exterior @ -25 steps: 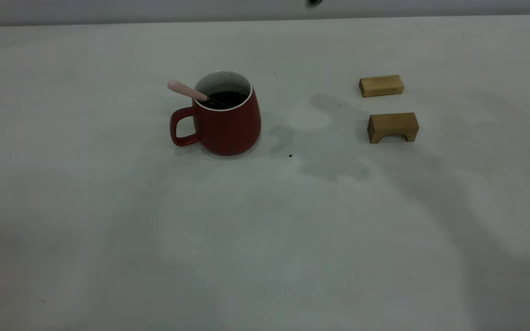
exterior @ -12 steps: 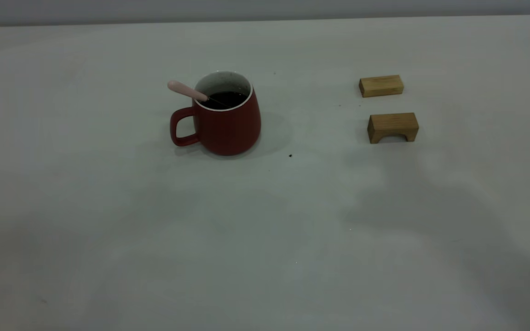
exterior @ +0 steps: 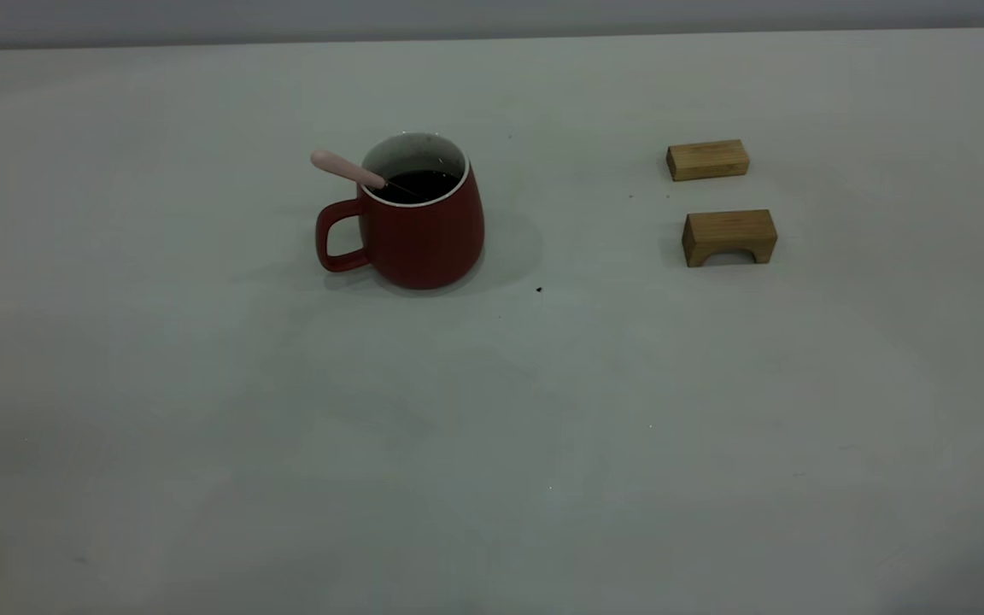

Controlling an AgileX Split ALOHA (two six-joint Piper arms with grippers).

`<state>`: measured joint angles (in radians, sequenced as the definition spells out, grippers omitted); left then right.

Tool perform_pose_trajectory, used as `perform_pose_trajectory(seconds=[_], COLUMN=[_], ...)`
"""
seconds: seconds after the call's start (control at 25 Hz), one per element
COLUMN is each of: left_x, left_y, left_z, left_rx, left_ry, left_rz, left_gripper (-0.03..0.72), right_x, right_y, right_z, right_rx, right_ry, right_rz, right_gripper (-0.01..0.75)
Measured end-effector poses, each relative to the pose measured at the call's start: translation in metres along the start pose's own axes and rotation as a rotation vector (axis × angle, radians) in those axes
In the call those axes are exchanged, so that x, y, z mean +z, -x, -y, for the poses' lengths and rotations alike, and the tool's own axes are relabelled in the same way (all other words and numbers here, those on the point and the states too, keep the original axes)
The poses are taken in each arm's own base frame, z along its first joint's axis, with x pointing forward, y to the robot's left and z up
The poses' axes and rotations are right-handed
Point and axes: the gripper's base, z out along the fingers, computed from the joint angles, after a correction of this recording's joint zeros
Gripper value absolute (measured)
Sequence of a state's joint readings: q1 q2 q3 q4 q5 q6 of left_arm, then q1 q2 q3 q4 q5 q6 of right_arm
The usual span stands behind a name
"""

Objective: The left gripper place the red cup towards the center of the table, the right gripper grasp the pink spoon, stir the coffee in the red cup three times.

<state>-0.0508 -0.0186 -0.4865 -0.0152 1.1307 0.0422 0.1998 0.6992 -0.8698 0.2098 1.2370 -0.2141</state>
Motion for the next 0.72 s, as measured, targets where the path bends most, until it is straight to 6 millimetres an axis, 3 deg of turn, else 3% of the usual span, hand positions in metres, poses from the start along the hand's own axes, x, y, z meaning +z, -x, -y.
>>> perform_pose_trajectory(seconds=[0.16,0.36,0.48,0.72], left_x=[0.0,0.0,0.0,0.0], left_y=[0.0,0.0,0.0,0.0], left_z=[0.0,0.0,0.0,0.0], left_rx=[0.0,0.0,0.001,0.001], left_ry=[0.001,0.001,0.001,0.001], left_rz=[0.0,0.0,0.0,0.0], left_gripper=[0.243,0.243,0.243,0.243], right_x=[-0.011,0.004,0.014,0.01], right_y=[-0.048,-0.087,-0.102,-0.115], right_z=[-0.004,-0.006,-0.006,-0.006], right_rx=[0.051,0.09,0.116,0.145], right_ry=[-0.085,-0.178,-0.198,-0.264], right_rz=[0.149,0.321,0.328,0.36], right_gripper=[0.389,0.388,0.388,0.388])
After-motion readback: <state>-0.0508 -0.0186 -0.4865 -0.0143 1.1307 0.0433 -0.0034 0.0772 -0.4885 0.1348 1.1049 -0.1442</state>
